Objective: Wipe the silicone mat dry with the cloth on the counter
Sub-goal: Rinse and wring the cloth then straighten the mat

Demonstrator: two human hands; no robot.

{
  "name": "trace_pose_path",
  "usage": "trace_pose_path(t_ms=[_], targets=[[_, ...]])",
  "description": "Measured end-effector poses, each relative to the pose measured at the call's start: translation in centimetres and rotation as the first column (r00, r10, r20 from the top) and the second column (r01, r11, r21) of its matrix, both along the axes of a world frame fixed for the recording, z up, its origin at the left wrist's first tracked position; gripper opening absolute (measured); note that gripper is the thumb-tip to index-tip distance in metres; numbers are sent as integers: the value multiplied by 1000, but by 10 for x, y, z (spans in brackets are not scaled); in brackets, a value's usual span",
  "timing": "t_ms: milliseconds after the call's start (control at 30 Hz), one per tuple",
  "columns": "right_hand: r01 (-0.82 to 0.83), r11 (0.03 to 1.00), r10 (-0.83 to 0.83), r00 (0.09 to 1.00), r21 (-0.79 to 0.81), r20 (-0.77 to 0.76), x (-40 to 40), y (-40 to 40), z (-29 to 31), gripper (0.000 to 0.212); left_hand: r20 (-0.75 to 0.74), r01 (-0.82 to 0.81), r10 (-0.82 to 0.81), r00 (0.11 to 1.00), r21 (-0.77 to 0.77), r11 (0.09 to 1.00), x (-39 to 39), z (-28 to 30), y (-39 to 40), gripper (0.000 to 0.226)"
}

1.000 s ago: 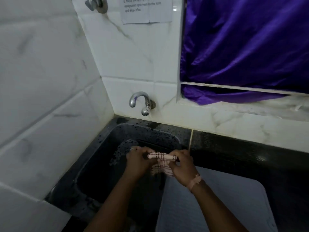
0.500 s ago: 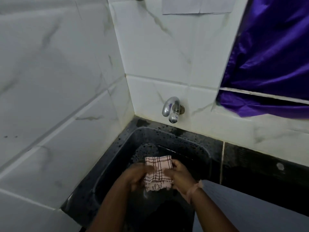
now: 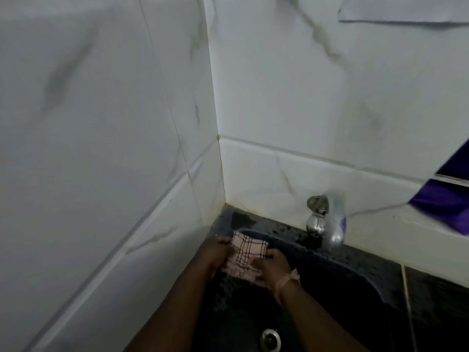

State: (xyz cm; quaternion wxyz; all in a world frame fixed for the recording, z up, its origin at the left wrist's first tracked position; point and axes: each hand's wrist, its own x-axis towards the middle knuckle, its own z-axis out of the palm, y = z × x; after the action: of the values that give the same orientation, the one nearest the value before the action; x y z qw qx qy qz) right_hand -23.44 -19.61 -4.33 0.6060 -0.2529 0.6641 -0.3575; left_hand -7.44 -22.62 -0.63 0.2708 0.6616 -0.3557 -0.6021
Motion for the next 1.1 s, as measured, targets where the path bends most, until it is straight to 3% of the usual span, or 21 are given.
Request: trace_pose_path(t_ms=[100, 233, 333, 467, 633, 733, 833, 1100], targets=[[-32, 995, 19, 990, -92, -137, 17, -52, -8, 22, 106, -91, 107, 989, -145, 985, 4, -10, -50, 27], [6, 990, -28, 987, -143, -157, 33, -107, -20, 28, 169, -157, 211, 963, -285, 945, -3, -27, -88, 32], [-8, 986, -18, 988, -167, -154, 37, -128, -34, 42, 188, -104, 183, 965, -364, 925, -12, -34, -99, 44], [-83, 977, 34, 970, -195, -241, 35, -123, -38, 40, 272, -22, 126, 954, -355, 934, -18, -43, -98, 53], [-94, 988, 37, 913, -121, -406, 25, -90, -9, 12, 460, 65, 67, 885, -265, 962, -16, -28, -71, 28], [-84, 986, 9, 893, -147, -451, 16, -61, 14, 28, 514, 207, -31, 857, -289, 935, -18, -6, -38, 29], [-120, 971, 3, 873, -206, -489, 11, -27, 37, 6, 549, 302, -71, 833, -343, 890, -33, 17, -1, 39], [-194, 933, -27, 802, -303, -597, -49, 104, 82, 20, 603, 423, -111, 790, -406, 810, -106, 54, 121, 21]])
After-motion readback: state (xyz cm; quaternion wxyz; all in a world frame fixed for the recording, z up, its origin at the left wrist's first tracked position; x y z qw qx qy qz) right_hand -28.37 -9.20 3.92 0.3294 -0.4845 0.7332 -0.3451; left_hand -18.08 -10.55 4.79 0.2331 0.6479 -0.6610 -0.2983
